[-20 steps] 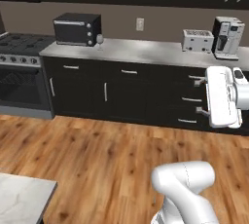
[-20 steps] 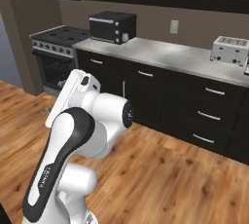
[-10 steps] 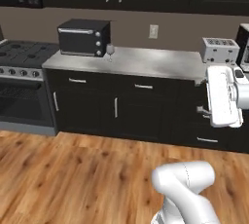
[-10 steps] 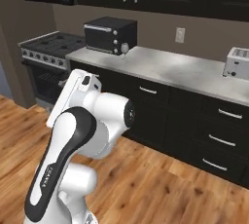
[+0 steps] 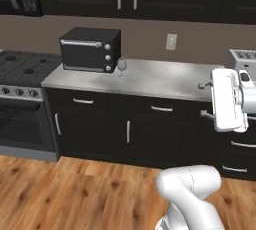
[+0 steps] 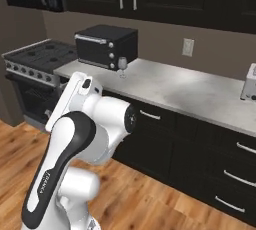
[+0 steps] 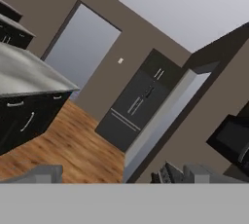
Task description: Retrieve the wine glasses from the counter and place one next to each plate.
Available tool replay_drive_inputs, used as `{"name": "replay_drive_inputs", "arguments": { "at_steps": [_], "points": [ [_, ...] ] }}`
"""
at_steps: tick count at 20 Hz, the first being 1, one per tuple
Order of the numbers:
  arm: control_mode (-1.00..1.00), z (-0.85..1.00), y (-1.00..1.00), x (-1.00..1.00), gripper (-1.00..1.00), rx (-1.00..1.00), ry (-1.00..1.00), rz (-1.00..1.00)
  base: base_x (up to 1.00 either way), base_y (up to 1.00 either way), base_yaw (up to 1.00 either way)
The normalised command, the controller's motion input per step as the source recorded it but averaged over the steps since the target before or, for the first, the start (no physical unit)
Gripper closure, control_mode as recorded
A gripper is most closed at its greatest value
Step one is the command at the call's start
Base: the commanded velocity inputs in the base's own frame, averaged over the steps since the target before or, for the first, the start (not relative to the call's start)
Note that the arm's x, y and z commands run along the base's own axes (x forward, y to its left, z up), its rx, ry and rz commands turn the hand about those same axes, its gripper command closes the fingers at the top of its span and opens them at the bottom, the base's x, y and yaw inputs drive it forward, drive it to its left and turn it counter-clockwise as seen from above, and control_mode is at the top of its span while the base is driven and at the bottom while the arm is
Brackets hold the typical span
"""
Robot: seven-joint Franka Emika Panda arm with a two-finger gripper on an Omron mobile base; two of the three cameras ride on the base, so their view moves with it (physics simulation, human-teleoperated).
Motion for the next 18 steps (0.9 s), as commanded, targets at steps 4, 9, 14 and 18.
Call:
{"name": "replay_drive_inputs", "arguments": {
  "at_steps": [4, 9, 14, 18],
  "points": [
    [1.00, 0.00, 0.00, 0.00, -1.00, 0.00, 0.00, 0.00, 1.00, 0.23, -0.07],
    [1.00, 0.00, 0.00, 0.00, -1.00, 0.00, 0.00, 0.00, 0.78, 0.70, -0.30],
    [1.00, 0.00, 0.00, 0.00, -1.00, 0.00, 0.00, 0.00, 0.38, 0.31, -0.33],
    [1.00, 0.00, 0.00, 0.00, -1.00, 0.00, 0.00, 0.00, 0.04, 0.16, -0.32]
  ]
}}
